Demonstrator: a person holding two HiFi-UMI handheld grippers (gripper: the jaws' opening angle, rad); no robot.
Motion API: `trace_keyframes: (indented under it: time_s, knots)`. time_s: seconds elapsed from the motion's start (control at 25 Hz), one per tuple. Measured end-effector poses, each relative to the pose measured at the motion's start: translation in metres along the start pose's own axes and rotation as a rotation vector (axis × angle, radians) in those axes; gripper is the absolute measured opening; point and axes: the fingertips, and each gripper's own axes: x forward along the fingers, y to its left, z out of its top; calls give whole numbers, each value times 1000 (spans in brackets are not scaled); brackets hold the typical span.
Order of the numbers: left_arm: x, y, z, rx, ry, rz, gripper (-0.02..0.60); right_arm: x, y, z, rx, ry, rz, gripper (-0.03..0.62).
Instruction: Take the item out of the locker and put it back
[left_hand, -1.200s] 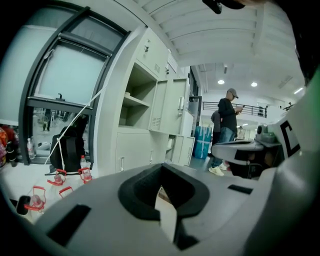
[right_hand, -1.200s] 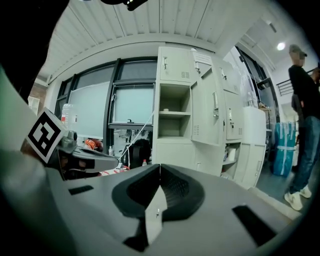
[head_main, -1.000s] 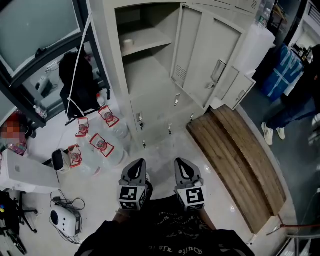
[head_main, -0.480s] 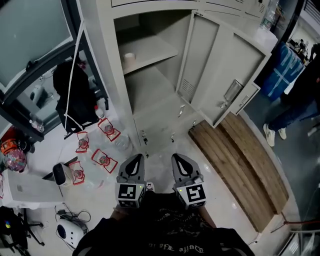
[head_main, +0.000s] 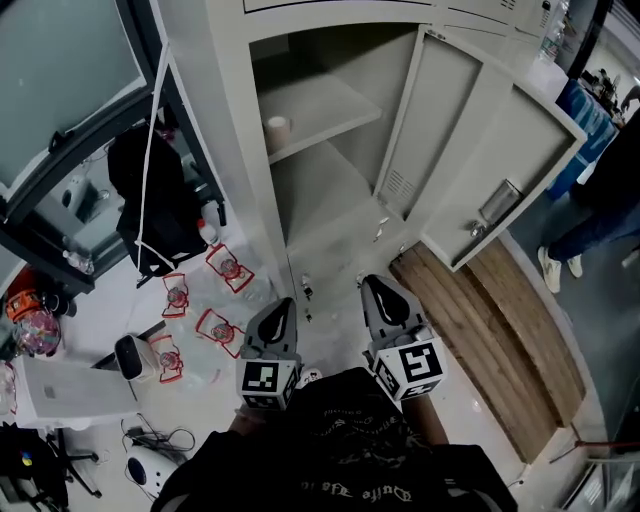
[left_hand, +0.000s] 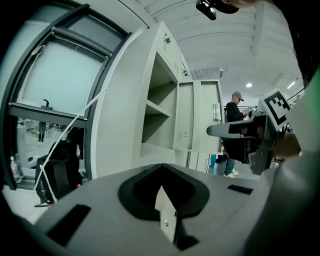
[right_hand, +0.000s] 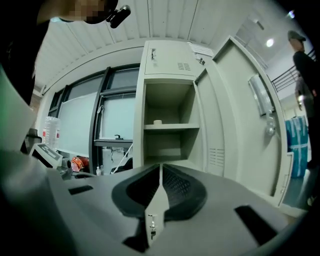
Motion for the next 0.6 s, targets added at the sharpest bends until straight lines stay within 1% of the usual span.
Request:
trace_keyframes:
  time_s: [0.12,0.24,0.28,0.36,0.6]
  knots:
    - [3,8,-5,-3,8,23,6,12,-5,19,-19,-41,14,6]
    - [5,13,-1,-10,6,54,6,26,-8,43,-7,-82,58,12]
    - [6,15,-1,-15,8,65,6,31,-9,51,-6,-95,77,31]
    - [7,19,-2,-26,16,85,6,43,-9,67,-12,-110,116,138]
    - [11,29,-1,-52,29,148,6,78,-7,114,-32,-175,222,170]
